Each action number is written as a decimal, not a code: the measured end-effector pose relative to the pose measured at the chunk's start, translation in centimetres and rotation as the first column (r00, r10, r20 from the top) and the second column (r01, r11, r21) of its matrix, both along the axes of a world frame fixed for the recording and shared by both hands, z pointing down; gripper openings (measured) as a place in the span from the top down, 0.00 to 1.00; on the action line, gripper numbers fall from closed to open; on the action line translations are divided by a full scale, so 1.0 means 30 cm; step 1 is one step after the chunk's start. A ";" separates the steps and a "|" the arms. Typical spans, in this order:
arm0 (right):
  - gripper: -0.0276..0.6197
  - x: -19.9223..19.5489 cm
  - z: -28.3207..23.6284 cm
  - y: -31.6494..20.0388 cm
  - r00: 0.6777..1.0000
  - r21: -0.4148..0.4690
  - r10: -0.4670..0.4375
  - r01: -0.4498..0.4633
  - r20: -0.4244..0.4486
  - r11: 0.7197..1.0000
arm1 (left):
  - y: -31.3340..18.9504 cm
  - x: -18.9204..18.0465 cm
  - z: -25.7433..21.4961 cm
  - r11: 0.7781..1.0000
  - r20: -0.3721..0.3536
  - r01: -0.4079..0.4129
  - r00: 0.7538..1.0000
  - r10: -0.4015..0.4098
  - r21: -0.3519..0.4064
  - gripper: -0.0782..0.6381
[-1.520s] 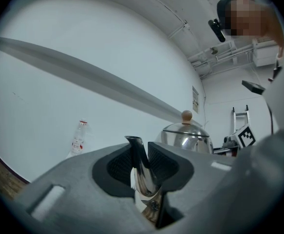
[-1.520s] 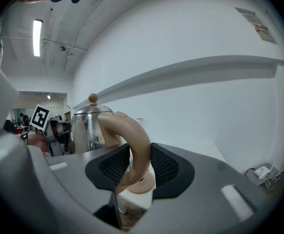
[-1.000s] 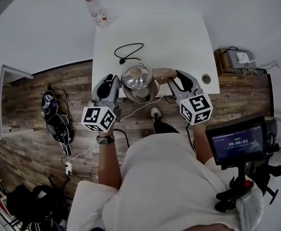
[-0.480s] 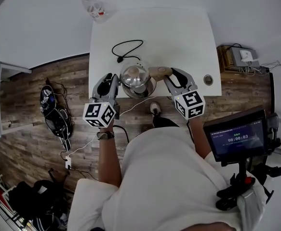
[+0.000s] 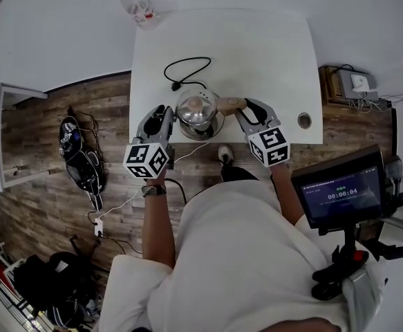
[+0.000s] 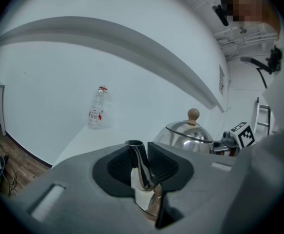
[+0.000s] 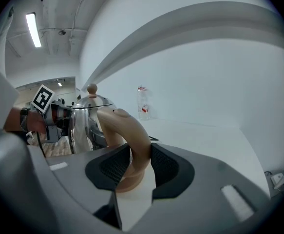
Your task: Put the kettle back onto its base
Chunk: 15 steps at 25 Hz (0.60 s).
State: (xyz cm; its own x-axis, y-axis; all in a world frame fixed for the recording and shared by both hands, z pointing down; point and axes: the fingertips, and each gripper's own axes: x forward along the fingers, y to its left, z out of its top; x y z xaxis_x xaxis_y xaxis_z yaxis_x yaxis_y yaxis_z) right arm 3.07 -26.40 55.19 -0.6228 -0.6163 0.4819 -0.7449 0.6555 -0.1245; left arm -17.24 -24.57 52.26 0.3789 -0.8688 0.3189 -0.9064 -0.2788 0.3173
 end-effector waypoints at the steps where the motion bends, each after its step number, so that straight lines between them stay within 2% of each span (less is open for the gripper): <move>1: 0.75 -0.001 0.005 0.001 1.000 -0.004 -0.002 0.002 -0.003 1.000 | 0.000 -0.001 0.005 1.000 0.002 0.001 1.000 -0.001 -0.004 0.77; 15: 0.75 0.010 0.044 0.008 1.000 -0.035 -0.013 0.012 -0.024 0.999 | 0.001 0.010 0.036 1.000 0.006 0.002 1.000 -0.001 -0.031 0.77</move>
